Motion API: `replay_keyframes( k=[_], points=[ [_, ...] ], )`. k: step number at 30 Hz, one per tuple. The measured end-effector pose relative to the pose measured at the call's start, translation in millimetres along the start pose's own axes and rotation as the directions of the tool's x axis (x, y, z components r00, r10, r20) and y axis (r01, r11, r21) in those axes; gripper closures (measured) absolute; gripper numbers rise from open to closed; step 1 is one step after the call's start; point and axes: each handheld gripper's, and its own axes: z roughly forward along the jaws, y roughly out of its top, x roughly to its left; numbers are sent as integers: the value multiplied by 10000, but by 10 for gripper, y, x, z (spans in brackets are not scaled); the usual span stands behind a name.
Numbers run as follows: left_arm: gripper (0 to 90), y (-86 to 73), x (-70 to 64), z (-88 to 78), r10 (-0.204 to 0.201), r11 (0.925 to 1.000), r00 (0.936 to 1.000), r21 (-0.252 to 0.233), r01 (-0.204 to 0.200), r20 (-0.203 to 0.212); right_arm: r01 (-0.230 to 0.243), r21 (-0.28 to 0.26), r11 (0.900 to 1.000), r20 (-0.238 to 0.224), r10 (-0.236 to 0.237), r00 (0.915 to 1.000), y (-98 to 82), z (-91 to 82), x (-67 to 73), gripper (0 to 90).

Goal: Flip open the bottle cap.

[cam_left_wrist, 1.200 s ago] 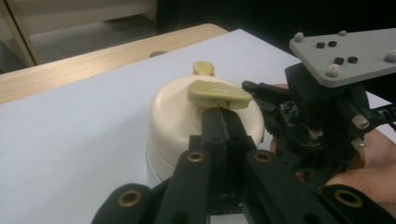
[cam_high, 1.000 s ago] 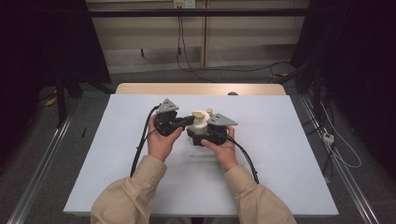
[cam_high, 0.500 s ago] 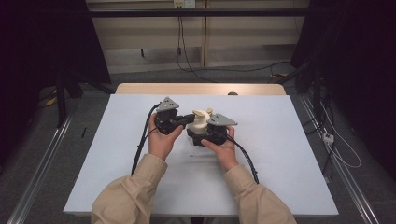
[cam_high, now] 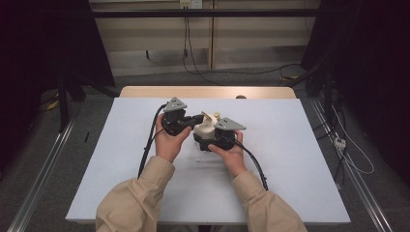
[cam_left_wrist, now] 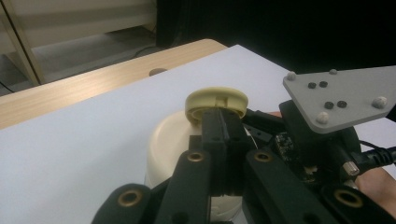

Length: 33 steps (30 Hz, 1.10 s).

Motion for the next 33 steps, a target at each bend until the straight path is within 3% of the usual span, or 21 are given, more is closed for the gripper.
replay_keyframes(
  k=[33],
  points=[
    [900, 122, -6, 196, 56, 9999, 9999, -136, -54, 105, -53, 62, 10000, 59, 52, 10000, 6, -4, 3, 61]
  ],
)
